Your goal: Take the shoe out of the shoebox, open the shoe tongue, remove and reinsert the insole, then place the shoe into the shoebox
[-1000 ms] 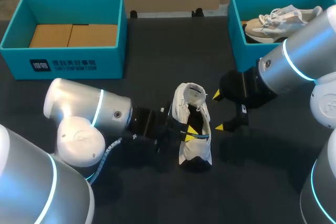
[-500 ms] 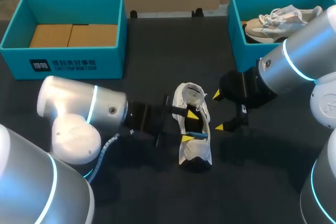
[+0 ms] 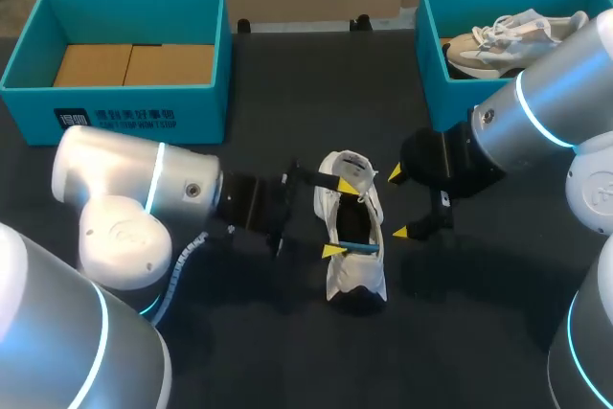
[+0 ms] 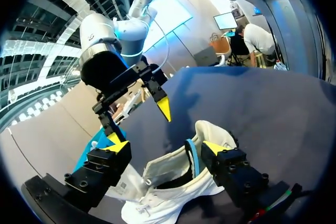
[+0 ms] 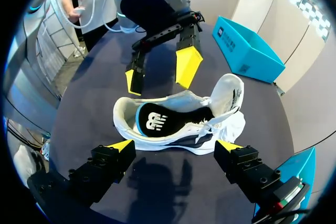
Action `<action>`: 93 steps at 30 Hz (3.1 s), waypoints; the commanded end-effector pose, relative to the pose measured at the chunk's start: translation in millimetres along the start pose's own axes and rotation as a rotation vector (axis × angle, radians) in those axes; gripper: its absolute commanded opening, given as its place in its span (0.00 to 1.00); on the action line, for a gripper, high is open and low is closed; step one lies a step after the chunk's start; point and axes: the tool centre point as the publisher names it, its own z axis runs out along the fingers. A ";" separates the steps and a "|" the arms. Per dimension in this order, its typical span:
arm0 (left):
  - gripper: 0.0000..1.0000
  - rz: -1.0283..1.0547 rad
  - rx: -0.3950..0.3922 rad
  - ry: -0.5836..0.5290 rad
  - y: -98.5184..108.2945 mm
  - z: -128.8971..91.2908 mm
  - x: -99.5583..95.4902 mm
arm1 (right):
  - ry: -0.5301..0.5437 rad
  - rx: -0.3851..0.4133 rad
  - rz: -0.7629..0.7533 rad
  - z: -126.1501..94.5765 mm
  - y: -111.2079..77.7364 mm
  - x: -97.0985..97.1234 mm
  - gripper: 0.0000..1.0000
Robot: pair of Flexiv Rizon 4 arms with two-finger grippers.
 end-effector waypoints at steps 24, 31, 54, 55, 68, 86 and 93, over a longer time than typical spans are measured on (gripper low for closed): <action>1.00 0.069 -0.043 0.259 -31.3 -49.1 -36.7 | -0.002 0.000 -0.001 0.9 -0.2 0.7 1.00; 1.00 0.059 -0.085 0.322 -31.5 -54.9 -43.6 | -0.002 0.000 -0.001 0.9 -0.2 0.7 1.00; 1.00 0.096 -0.122 0.410 -30.1 -66.0 -48.0 | -0.013 0.019 -0.003 -11.4 -1.4 -4.7 1.00; 1.00 0.101 -0.122 0.435 -29.4 -67.4 -48.8 | -0.024 0.019 -0.003 -14.6 -1.1 -6.0 1.00; 1.00 0.136 -0.148 0.623 -28.4 -71.6 -52.1 | -0.046 0.135 -0.006 -52.1 -10.4 -12.2 1.00; 1.00 0.291 -0.171 0.855 -28.4 -74.9 -70.5 | 0.002 0.153 -0.007 -104.0 -23.7 -7.4 1.00; 1.00 0.311 -0.168 0.903 -23.3 -76.8 -72.7 | 0.025 0.171 0.007 -121.9 -26.9 -7.0 1.00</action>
